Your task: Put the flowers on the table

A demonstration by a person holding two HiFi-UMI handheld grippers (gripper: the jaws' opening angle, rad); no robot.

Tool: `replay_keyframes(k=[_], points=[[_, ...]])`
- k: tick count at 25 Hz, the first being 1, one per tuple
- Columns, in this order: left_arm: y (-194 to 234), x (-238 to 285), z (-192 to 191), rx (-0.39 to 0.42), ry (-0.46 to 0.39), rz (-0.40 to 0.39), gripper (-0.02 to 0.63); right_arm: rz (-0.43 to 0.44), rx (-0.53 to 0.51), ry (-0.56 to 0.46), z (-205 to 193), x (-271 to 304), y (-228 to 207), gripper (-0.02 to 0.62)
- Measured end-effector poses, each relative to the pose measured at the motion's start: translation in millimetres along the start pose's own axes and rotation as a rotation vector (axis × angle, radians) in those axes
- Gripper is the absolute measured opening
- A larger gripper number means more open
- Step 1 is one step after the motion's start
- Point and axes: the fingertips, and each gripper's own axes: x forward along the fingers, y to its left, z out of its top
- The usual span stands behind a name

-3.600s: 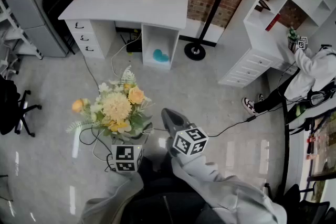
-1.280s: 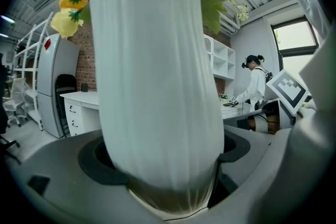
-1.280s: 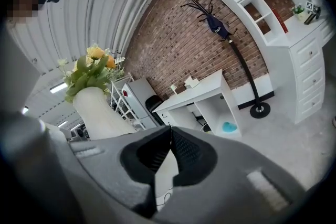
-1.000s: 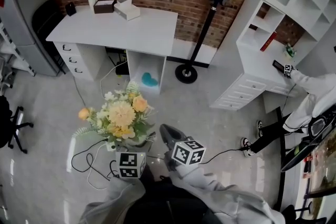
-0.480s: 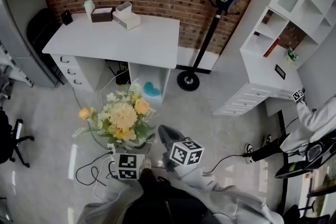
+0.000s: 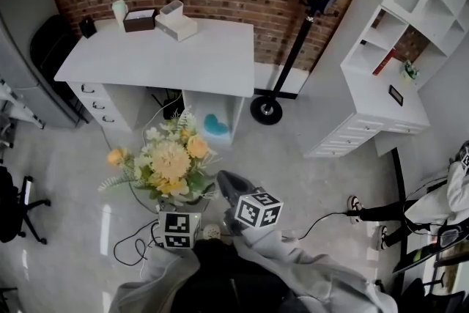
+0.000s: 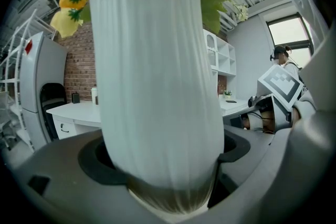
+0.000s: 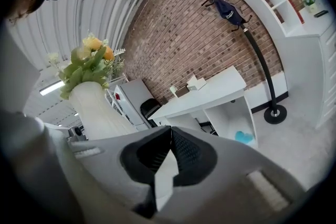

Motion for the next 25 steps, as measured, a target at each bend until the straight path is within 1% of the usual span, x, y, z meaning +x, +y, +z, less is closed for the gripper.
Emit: replay_keyframes(k=[4,7,12,16,20,25], points=[[17,-2,-5,-0.045,0.008,0.023,0.488,-0.025,-0.044,0.004,3,11,0,0.0],[25,-1,-10,-0.074,0.021,0.037,0.488,-0.012,-0.059,0.006,6,17,3,0.0],[34,0,-10,-0.097,0.003,0.056,0.489,0.01,-0.089,0.019,6,26,5,0.0],[41,10,-7,-0.08,-0.002,0.062,0.488,0.043,-0.111,-0.001,12,37,5,0.0],[57,25,-1,-0.053,0.003,0.083,0.489,0.047,-0.095,-0.006,22,54,-4,0.0],[75,53,10,-0.052,0.014,0.097,0.489,0.045,-0.08,-0.014,43,81,-21,0.0]])
